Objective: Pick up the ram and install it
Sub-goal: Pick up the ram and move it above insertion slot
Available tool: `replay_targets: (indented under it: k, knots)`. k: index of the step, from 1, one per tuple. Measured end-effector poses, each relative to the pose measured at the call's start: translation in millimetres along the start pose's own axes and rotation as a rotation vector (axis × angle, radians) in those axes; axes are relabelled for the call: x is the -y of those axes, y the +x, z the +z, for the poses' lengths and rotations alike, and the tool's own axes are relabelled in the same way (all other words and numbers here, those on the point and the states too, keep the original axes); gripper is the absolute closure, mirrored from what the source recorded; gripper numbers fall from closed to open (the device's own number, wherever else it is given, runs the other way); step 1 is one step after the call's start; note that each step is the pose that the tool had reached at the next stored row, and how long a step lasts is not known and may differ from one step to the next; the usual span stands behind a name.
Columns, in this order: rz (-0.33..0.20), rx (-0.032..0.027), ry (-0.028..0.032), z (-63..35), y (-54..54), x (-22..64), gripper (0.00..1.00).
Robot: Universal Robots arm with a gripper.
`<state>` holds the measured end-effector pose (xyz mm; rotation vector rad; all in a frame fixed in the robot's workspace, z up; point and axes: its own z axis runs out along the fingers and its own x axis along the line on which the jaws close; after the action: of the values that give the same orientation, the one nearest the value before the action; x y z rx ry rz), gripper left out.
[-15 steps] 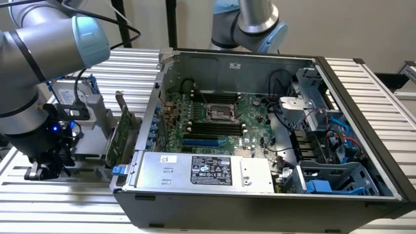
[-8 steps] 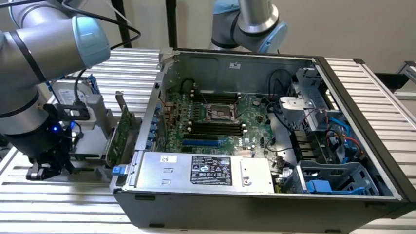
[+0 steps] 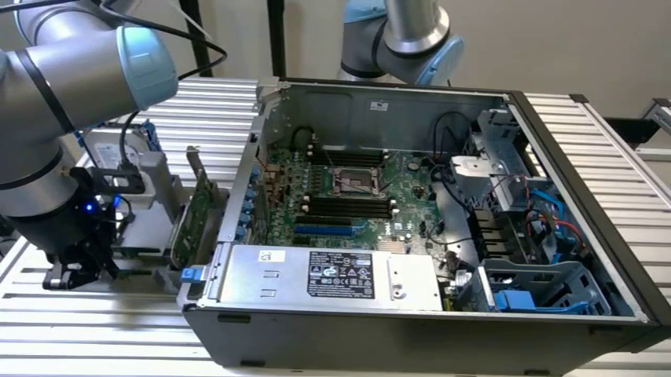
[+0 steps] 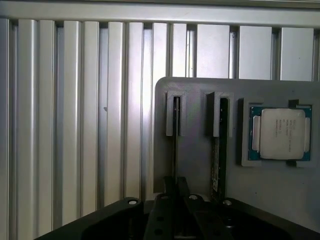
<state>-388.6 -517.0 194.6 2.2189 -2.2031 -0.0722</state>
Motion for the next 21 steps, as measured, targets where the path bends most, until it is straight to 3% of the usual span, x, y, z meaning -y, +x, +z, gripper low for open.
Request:
replay_targets:
  k: [13, 21]
  knots:
    - [0.0, 0.0001, 0.0, -1.7, -0.1, -0.1, 1.0]
    - [0.0, 0.0001, 0.0, -22.0, -0.5, -1.0, 1.0]
